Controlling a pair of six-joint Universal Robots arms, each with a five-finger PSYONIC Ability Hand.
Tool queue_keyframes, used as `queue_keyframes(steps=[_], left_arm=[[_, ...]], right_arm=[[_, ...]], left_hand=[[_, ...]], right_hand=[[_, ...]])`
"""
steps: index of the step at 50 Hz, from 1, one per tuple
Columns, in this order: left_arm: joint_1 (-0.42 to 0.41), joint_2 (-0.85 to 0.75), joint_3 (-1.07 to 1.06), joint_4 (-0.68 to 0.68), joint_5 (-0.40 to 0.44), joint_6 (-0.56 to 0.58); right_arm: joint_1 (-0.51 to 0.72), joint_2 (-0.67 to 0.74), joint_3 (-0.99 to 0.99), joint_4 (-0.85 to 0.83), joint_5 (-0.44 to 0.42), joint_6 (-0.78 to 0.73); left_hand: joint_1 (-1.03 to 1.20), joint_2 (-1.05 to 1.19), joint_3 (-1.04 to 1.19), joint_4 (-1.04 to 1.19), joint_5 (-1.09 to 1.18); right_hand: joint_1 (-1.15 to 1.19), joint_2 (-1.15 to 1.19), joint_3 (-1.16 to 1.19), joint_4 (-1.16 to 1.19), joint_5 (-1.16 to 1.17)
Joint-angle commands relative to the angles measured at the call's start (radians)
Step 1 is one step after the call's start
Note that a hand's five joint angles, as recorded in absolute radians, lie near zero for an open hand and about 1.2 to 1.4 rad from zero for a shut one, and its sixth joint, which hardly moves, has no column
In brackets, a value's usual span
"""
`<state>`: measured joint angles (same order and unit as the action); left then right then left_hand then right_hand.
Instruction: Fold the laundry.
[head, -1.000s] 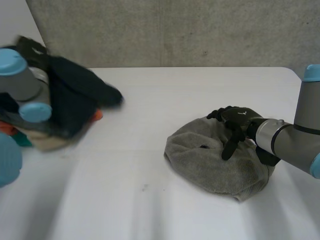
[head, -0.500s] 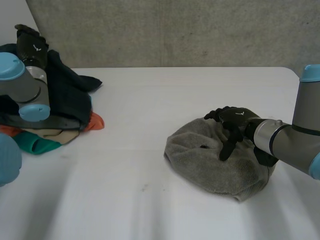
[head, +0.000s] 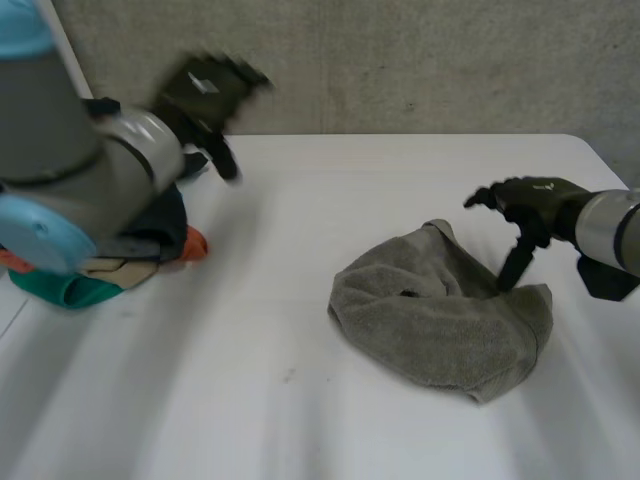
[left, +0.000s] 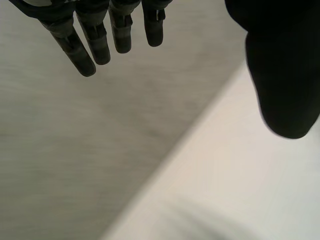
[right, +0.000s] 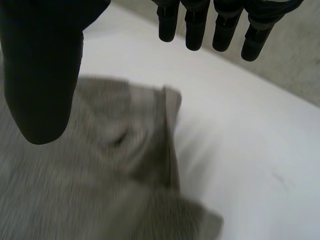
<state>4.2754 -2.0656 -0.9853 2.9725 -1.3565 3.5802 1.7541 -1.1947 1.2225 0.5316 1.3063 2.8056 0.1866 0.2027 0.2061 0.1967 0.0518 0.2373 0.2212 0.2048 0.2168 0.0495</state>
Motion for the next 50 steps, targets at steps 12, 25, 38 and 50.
queue_keyframes(steps=[12,25,38,50], left_arm=[[-0.29,-0.343,0.019,-0.058,-0.063,0.058],[-0.35,-0.337,0.065,-0.107,-0.125,0.048],[-0.374,0.061,0.014,-0.101,-0.237,-0.055],[-0.333,-0.326,0.338,-0.211,-0.257,0.032]], right_arm=[[0.004,-0.029,0.399,-0.224,-0.01,-0.288],[0.015,-0.046,0.529,-0.532,0.025,-0.178],[-0.042,-0.19,0.333,-0.404,-0.085,-0.011],[0.033,0.137,-0.041,-0.271,-0.07,-0.001]], left_hand=[[0.127,0.11,0.107,0.116,0.087],[1.21,1.194,1.19,1.2,1.17],[1.21,1.194,1.19,1.2,1.17],[1.204,1.188,1.185,1.194,1.164]], right_hand=[[0.011,0.027,0.043,0.031,0.024],[1.158,1.174,1.191,1.179,1.172],[1.159,1.175,1.191,1.179,1.172],[1.159,1.175,1.191,1.179,1.172]])
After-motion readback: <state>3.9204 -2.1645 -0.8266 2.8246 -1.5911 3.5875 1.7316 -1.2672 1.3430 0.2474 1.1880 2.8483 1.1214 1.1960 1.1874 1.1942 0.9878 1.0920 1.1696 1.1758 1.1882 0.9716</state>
